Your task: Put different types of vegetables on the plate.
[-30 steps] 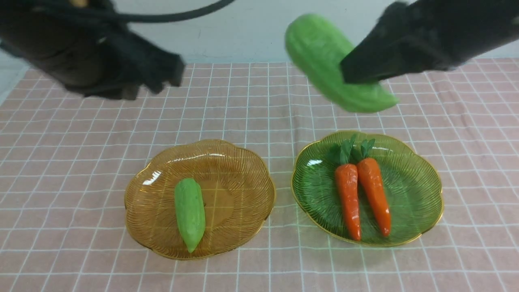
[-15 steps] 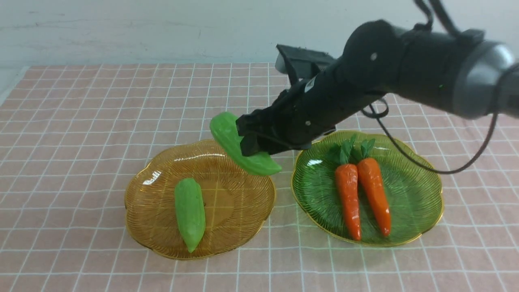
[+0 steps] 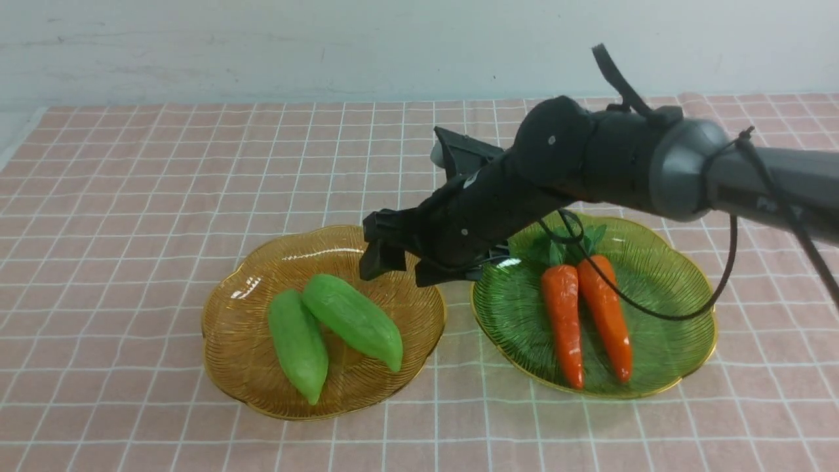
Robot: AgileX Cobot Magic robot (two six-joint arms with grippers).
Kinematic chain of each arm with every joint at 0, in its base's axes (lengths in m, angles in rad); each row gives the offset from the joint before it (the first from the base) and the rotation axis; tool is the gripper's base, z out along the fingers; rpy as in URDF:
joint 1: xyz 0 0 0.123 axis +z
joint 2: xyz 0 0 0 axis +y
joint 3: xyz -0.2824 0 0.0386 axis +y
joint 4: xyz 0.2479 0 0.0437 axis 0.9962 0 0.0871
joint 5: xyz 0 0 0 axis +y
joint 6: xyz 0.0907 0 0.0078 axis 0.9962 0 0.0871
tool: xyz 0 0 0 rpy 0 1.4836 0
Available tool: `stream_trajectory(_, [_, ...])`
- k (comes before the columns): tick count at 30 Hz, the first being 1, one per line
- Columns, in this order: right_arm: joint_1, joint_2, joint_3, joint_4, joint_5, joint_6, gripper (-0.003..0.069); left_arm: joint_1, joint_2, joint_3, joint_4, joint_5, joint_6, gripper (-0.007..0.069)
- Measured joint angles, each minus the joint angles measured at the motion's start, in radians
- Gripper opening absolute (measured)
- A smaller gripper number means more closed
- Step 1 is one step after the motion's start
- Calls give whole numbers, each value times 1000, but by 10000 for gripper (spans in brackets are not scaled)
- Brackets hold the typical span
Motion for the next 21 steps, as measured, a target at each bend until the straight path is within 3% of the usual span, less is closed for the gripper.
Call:
stream_trajectory(3, [-4,-137,-5,-137,21,42,27,0,0,1,5,-2,0,-3])
stream_trajectory(8, [-4,-401,64,-343,30,180,-12,0,0,1,10,-27,0,-3])
stream_trajectory(11, [-4,-616,211,-442,-3,247,-16,0,0,5,12,-33,0,-3])
stream_trajectory(16, [-4,-1050,654,-569,-304,342,-15,0,0,30,16,-108,0,-3])
stream_trajectory(21, [-4,-1494,1135,-745,-715,489,-15,0,0,64,16,-221,0,-3])
